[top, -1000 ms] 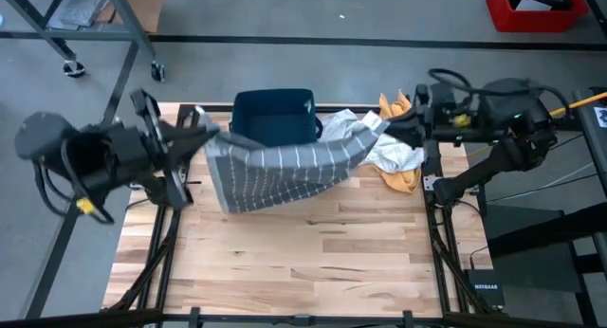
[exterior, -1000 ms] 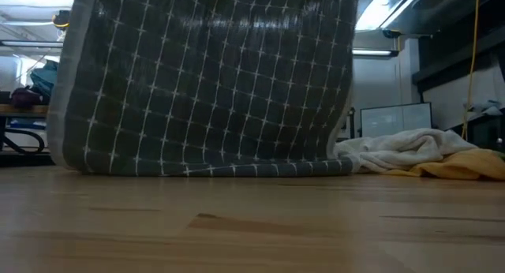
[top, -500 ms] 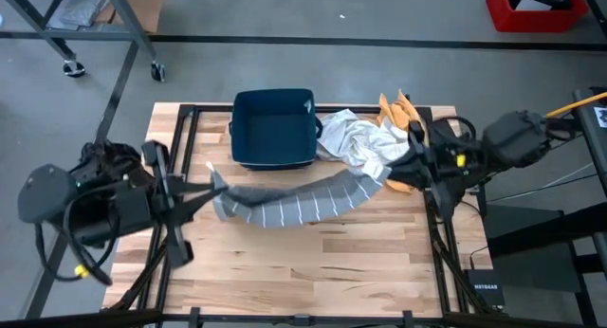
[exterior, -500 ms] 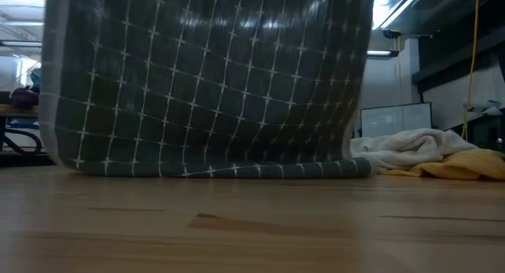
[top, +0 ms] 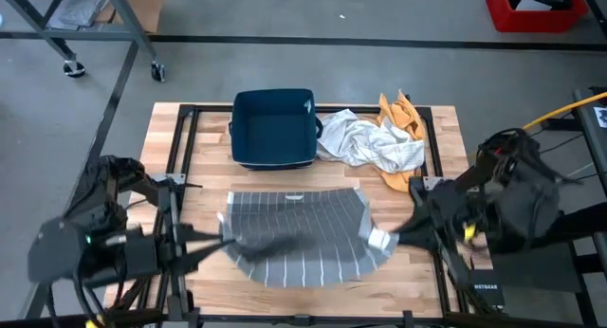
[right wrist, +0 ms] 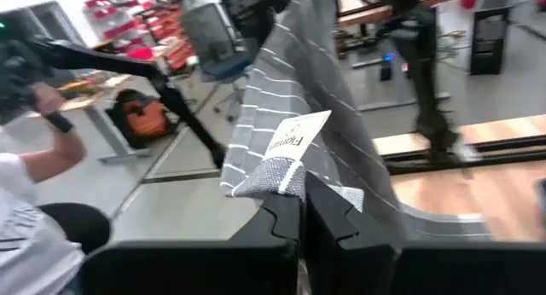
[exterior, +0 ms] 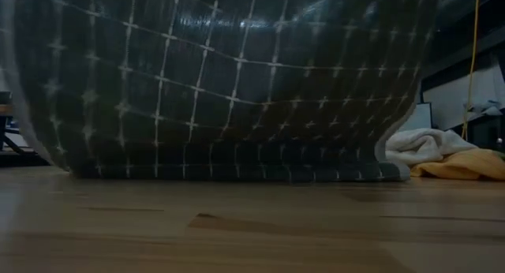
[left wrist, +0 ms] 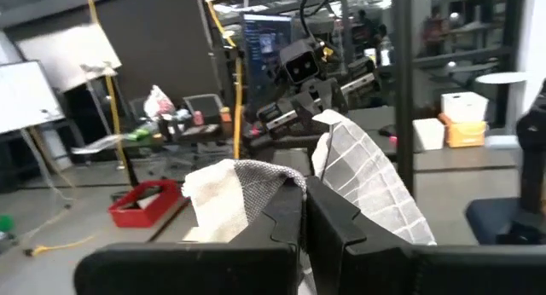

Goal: Fold towel
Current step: Fold the gray patterned towel

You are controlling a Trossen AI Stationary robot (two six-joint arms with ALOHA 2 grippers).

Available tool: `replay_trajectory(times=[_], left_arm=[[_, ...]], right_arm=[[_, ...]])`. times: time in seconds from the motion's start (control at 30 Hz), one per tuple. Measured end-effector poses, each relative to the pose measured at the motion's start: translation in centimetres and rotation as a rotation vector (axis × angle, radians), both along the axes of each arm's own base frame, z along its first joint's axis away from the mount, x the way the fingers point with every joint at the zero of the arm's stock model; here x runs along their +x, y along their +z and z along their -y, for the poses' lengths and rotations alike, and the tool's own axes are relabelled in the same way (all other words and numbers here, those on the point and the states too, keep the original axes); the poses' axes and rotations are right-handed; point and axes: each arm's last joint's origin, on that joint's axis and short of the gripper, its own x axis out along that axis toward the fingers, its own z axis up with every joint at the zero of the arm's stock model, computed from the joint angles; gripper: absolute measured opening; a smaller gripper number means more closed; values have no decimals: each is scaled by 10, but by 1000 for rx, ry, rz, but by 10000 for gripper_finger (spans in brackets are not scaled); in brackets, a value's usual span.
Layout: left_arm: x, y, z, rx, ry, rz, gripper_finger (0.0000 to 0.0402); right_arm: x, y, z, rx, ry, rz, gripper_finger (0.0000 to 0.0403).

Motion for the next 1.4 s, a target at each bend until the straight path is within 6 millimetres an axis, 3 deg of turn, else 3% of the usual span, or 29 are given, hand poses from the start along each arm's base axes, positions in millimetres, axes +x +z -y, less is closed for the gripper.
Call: replay_trajectory(times=[0.33, 0.6, 0.73, 0.97, 1.4], left_arm=[[-11, -19, 42, -81, -97, 1, 0], [-18, -43, 79, -88, -160, -22, 0], [-18, -57, 96, -53, -133, -39, 0], [-27, -80, 111, 35, 68, -59, 0], [-25, -113, 93, 56, 92, -65, 0]], right_arm=[[20, -28, -77, 46, -56, 47, 1], [33, -54, -121, 121, -133, 54, 1], [39, -64, -130, 141, -178, 46, 1], [47, -78, -139, 158, -274, 39, 1], [55, -97, -149, 148, -403, 43, 1]])
